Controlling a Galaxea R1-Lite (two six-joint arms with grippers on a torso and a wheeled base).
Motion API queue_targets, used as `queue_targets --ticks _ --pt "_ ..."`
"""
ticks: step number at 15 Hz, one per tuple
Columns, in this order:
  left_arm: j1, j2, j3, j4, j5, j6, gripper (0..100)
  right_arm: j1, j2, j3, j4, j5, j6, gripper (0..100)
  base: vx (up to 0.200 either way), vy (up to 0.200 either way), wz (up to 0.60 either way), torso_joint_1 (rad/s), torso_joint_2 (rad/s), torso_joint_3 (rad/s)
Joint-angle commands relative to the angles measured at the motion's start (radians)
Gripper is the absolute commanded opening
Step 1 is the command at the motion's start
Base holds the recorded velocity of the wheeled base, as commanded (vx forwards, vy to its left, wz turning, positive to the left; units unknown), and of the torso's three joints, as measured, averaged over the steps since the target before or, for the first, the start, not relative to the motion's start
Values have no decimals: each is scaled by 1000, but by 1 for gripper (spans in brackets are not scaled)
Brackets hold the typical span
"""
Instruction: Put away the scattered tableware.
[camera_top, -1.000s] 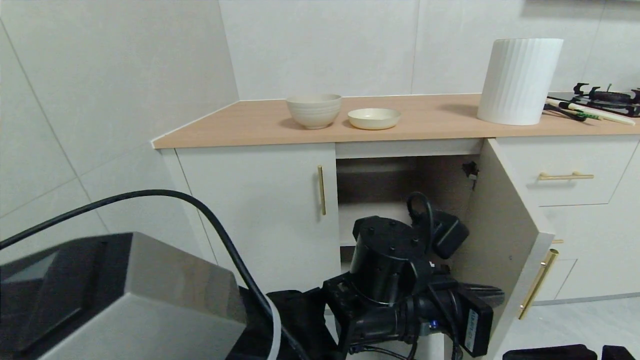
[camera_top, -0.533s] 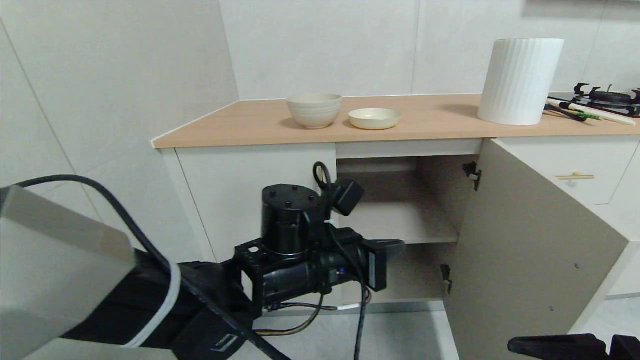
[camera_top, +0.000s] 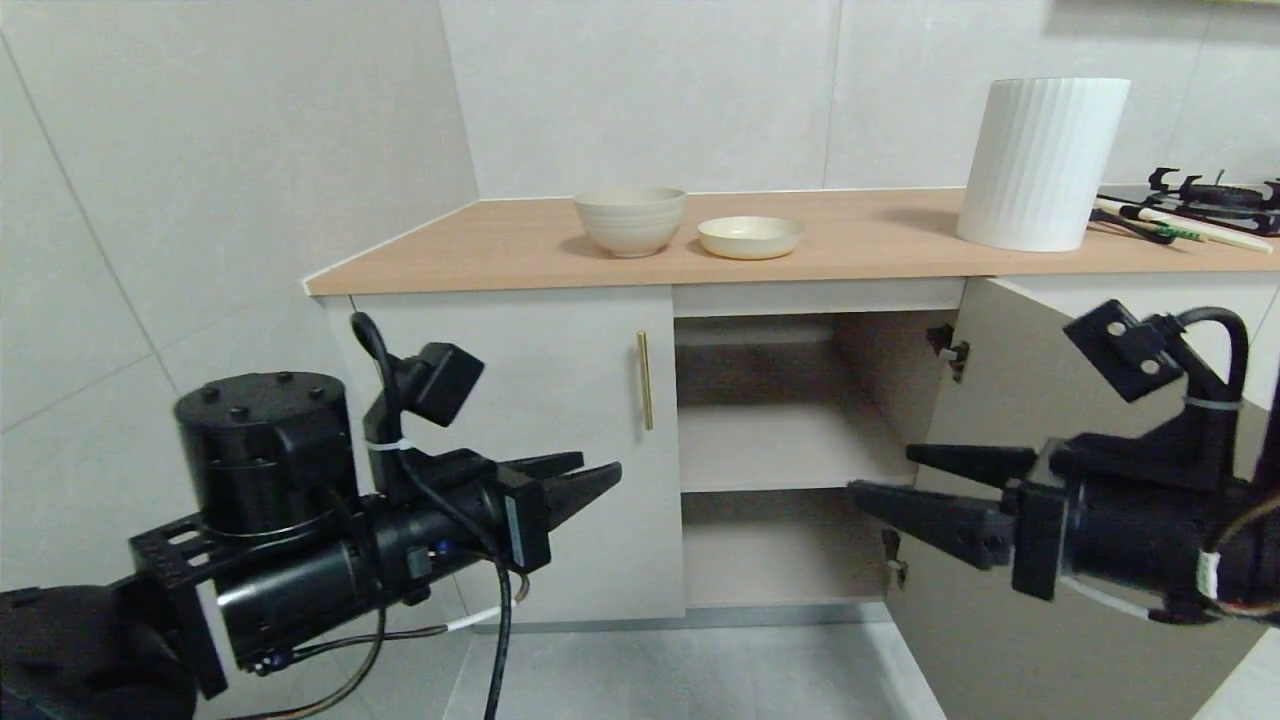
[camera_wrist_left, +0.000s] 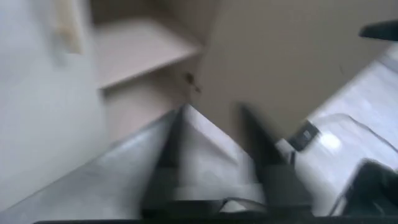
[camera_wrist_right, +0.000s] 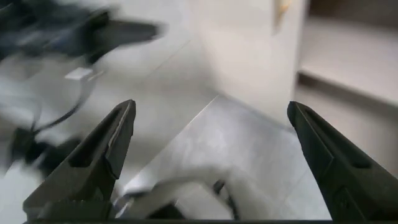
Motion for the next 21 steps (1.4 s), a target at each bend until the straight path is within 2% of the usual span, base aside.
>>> queue_targets --ticks 1,3,4,5,7,11,15,21 --pt "84 -124 20 21 4 1 100 -50 144 -146 67 -1 -4 100 0 0 0 0 0 0" --pt "189 -214 8 100 4 2 100 -53 175 -296 265 -20 -4 100 0 0 0 0 0 0" --pt "235 -269 -15 179 3 1 100 -53 198 -350 330 -93 -4 100 0 0 0 0 0 0" --pt "275 -311 -53 284 3 1 100 -51 221 -373 334 -178 -2 100 0 0 0 0 0 0" --pt "302 -360 -122 451 -5 1 100 -48 218 -370 334 -247 -1 100 0 0 0 0 0 0" --pt "315 -366 -136 459 -6 1 100 -42 143 -339 356 -271 1 100 0 0 0 0 0 0" --pt "315 -366 -138 459 -6 1 100 -41 98 -348 443 -265 2 100 0 0 0 0 0 0" --pt "315 -366 -138 459 -6 -1 100 -41 83 -339 445 -261 4 100 200 0 0 8 0 2"
